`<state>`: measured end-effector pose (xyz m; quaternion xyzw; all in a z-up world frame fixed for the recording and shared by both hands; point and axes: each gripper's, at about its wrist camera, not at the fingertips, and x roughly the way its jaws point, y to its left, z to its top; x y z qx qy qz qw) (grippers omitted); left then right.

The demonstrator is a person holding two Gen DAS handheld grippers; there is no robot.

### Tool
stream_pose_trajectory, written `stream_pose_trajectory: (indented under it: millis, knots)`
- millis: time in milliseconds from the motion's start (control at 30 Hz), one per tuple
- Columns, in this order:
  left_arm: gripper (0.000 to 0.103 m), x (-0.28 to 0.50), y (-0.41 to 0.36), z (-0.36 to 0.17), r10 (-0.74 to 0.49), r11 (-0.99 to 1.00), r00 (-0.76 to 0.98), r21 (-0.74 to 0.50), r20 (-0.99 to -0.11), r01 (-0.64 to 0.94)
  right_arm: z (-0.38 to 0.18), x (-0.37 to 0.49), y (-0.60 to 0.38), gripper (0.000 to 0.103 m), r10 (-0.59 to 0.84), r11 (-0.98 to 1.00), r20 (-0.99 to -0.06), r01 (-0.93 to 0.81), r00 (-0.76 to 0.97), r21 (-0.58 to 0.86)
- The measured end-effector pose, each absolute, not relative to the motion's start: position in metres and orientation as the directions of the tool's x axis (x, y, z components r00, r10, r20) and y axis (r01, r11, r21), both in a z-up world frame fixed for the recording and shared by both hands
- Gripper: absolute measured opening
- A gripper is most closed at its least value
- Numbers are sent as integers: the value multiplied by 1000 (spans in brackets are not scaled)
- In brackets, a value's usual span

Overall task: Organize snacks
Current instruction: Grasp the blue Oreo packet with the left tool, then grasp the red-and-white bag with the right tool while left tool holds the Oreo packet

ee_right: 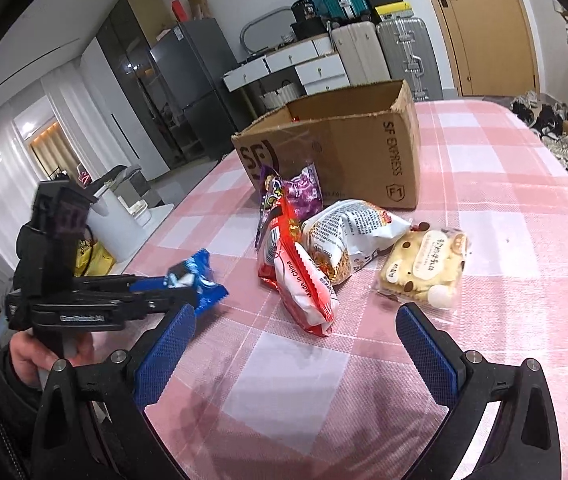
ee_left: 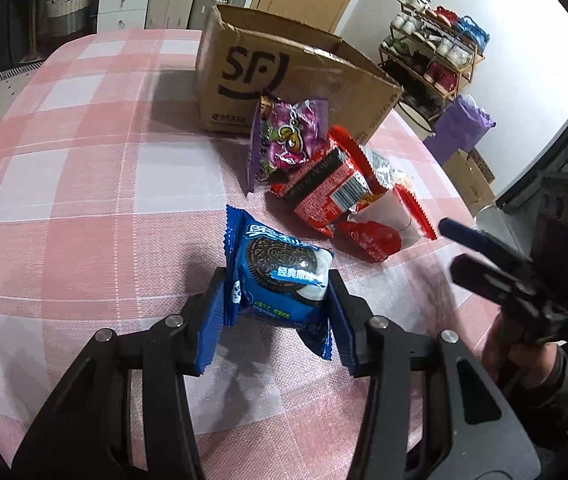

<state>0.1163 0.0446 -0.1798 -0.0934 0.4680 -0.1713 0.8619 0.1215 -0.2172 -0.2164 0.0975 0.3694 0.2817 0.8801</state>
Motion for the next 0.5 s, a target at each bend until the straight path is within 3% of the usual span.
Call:
stream_pose_trajectory:
  millis: [400, 500]
  knots:
    - [44, 101, 74, -177, -383, 923, 518, -340, -765, 179, -233, 145, -194, 100, 588, 807, -616, -437, 525, 397]
    - [44, 100, 77, -176, -381, 923, 519, -343, -765, 172, -235, 148, -188, 86, 587, 805, -630, -444, 508, 393]
